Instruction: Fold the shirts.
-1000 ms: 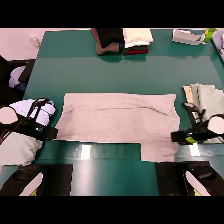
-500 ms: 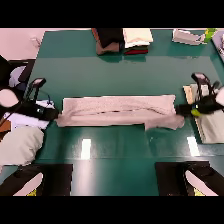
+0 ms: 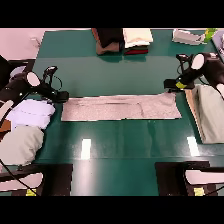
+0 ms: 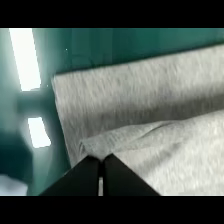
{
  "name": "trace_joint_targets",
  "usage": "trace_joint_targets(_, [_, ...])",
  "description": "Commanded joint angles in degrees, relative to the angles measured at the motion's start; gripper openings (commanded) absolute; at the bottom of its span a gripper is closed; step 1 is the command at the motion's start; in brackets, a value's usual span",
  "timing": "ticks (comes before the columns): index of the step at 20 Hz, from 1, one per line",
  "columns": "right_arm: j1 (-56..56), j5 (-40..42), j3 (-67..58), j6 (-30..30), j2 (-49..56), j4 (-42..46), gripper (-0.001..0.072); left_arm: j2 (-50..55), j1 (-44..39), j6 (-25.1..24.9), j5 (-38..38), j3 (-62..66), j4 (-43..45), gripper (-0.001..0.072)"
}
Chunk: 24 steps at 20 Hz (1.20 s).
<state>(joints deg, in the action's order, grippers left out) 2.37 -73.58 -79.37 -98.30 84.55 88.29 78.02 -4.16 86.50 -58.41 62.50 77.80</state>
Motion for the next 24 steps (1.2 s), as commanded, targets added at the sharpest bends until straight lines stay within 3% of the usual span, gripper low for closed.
trace_joint_targets(1, [-0.07, 0.96, -5.31, 1.97, 6.43, -3.34, 0.0129, 2.36, 0.04, 0.09, 1.62, 1.46, -0.11, 0.0349])
trace_joint_targets(2, [-0.07, 1.09, -6.21, 2.43, 6.67, -3.32, 0.0264, 2.32, 0.04, 0.52, 0.83, 1.92, -0.11, 0.0489])
trace_joint_targets(5, [-1.01, -1.22, -9.46, 5.11, 6.12, -3.28, 0.0408, 2.32, 0.02, 0.44, -4.76, 6.1, -0.02, 0.0485])
trace_joint_targets(6, [-1.81, -2.6, -9.38, 6.19, 5.25, -3.26, 0.0422, 2.32, 0.04, 0.35, -7.26, 7.87, 0.0, 0.043])
trace_joint_targets(8, [-4.48, -3.43, -6.34, 7.28, 2.43, -3.23, 0.047, 2.32, 0.02, -1.86, -11.04, 10.27, -0.28, 0.0058])
trace_joint_targets(10, [-8.37, -2.93, -0.74, 7.56, -0.61, -3.23, 0.0586, 2.29, 0.02, -2.51, -11.5, 10.93, -1.68, 0.0027])
trace_joint_targets(11, [-10.64, -2.82, 2.27, 7.58, -1.64, -3.39, 0.0606, 2.32, 0.02, -2.51, -11.52, 10.88, -2.38, 0.0027])
trace_joint_targets(16, [-18.23, -0.11, 12.72, 11.21, -0.66, -15.61, 0.0614, 2.32, 0.02, -2.47, -11.04, 10.86, -4.98, 0.0026])
trace_joint_targets(23, [-14.27, 4.07, 14.84, 11.37, 3.02, -16.59, 0.0612, 2.32, 0.02, -2.49, -11.47, 10.86, -4.98, 0.0027])
trace_joint_targets(24, [-13.99, 4.31, 14.82, 11.37, 3.08, -16.59, 0.0576, 2.32, 0.02, -2.49, -11.63, 10.86, -4.98, 0.0026])
